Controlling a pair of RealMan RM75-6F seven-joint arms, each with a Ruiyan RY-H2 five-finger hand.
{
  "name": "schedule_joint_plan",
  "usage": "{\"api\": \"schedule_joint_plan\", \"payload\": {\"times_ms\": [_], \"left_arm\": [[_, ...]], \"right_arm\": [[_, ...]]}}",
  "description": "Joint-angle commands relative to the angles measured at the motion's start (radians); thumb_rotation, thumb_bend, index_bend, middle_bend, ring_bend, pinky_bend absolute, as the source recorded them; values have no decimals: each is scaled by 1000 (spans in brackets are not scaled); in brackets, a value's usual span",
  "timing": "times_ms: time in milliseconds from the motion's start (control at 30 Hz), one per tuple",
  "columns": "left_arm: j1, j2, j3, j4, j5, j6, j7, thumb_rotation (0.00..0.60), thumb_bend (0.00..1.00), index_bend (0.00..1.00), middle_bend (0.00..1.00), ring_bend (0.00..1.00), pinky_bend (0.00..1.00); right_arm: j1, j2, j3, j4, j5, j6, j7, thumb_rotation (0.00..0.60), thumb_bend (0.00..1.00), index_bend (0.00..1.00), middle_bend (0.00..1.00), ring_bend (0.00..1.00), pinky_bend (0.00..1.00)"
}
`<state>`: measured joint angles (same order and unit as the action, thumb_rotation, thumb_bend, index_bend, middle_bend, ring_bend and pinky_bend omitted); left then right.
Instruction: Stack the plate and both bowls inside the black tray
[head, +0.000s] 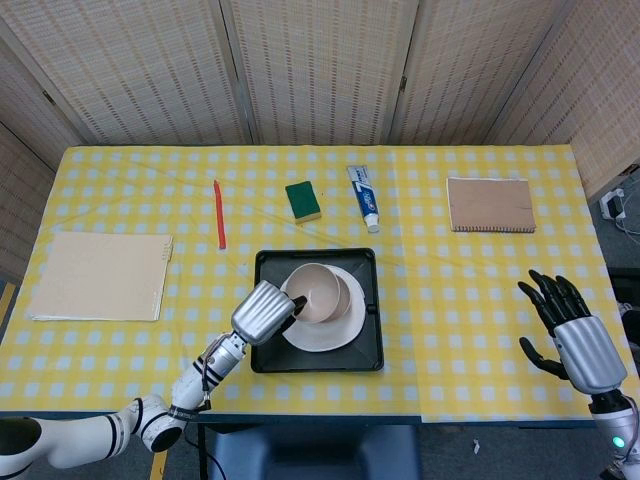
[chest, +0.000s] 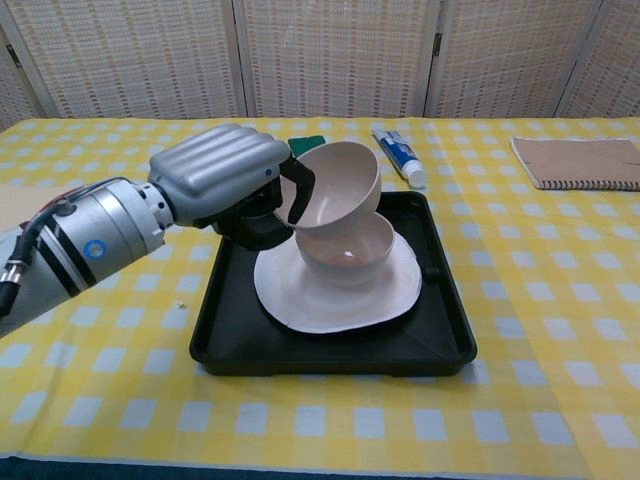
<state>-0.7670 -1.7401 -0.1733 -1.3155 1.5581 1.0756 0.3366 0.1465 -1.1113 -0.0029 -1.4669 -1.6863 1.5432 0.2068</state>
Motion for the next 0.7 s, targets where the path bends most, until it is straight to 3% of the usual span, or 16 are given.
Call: {"api": "schedule_joint_plan", "payload": {"times_ms": [33,233,700], "left_arm": [[-31,-37,-16,65,-23,-26,-25,600,462,662,1000,971,1000],[-53,-64,-16,129,-36,-39,-63,600,463,663,1000,971,1000],[-66,-70,24,116,-43,-50,-35,600,466,663,1000,972,1000]], "right_arm": [[-1,3,0,1,4,-1,7,600,400,0,0,0,0],[-5,11,12,6,30,-3,27,600,400,0,0,0,0],[5,31,-12,-17,1,-34,68,600,400,0,0,0,0]]}}
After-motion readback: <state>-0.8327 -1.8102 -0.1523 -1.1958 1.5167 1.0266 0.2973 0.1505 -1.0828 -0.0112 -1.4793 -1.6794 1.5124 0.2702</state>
